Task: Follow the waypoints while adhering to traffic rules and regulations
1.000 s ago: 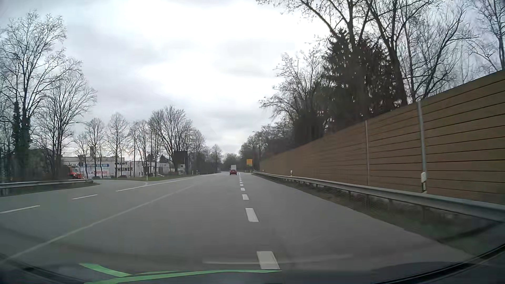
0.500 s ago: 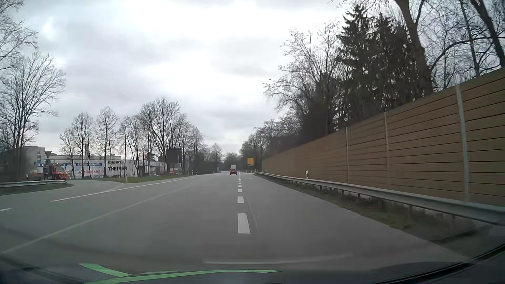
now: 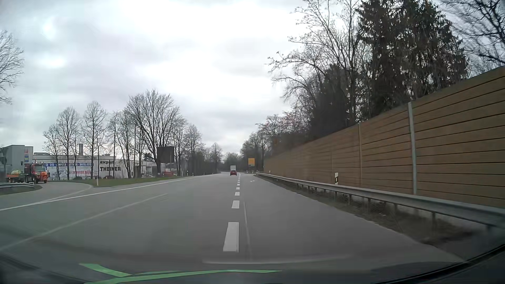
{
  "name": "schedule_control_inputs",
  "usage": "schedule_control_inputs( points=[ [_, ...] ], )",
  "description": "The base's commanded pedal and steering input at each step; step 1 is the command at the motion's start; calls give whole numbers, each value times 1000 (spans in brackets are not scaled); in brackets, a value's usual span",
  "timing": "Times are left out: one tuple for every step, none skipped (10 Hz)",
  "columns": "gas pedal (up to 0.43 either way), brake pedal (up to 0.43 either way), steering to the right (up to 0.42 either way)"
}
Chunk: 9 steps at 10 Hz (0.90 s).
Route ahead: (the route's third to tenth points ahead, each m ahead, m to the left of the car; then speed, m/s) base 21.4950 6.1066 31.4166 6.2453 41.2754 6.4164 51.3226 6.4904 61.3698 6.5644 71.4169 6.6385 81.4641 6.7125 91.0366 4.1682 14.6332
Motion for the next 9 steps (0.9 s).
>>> schedule_control_inputs(
  points=[
    [0, 0, -3],
    [0, 0, -3],
    [0, 0, -3],
    [0, 0, -2],
    [0, 0, -3],
    [0, 0, -2],
    [0, 0, -3],
    [0, 0, -2],
    [0, 0, -2]
  ],
)
